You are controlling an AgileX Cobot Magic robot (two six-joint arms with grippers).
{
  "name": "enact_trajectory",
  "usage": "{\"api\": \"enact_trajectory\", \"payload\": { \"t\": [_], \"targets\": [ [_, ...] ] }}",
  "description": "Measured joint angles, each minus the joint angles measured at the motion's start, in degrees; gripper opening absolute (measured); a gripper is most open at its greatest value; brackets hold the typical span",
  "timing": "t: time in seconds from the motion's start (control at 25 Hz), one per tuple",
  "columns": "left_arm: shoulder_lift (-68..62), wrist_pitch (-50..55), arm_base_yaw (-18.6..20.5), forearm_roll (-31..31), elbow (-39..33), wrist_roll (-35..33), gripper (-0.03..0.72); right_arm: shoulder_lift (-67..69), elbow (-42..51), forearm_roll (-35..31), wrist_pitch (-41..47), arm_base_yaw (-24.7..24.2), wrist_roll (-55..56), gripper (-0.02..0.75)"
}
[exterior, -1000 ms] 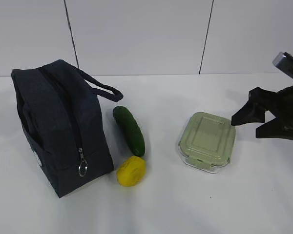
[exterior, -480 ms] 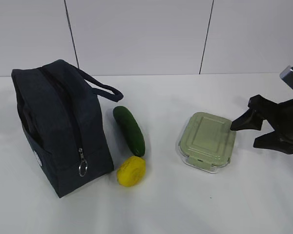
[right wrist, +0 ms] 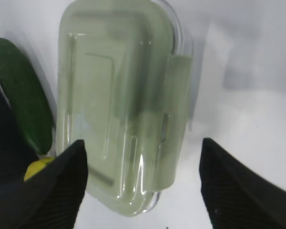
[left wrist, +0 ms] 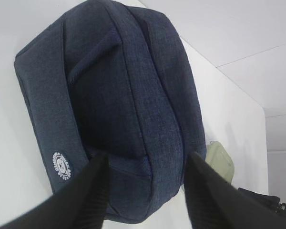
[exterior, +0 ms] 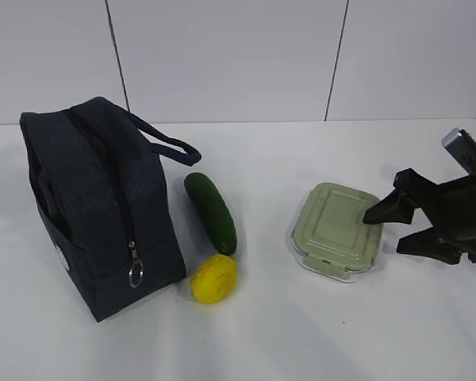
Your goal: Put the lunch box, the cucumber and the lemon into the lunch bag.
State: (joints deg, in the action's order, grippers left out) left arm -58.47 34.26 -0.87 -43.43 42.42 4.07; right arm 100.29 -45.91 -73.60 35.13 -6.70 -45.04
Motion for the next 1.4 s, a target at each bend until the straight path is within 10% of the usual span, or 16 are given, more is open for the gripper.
{"api": "enact_trajectory", "payload": {
  "t": [1.4],
  "targets": [
    [0.0, 0.0, 0.0, -0.6, 0.1, -0.1, 0.374, 15.3, -4.7, -13.3, 14.4, -5.0, -23.8, 0.554]
  ]
}}
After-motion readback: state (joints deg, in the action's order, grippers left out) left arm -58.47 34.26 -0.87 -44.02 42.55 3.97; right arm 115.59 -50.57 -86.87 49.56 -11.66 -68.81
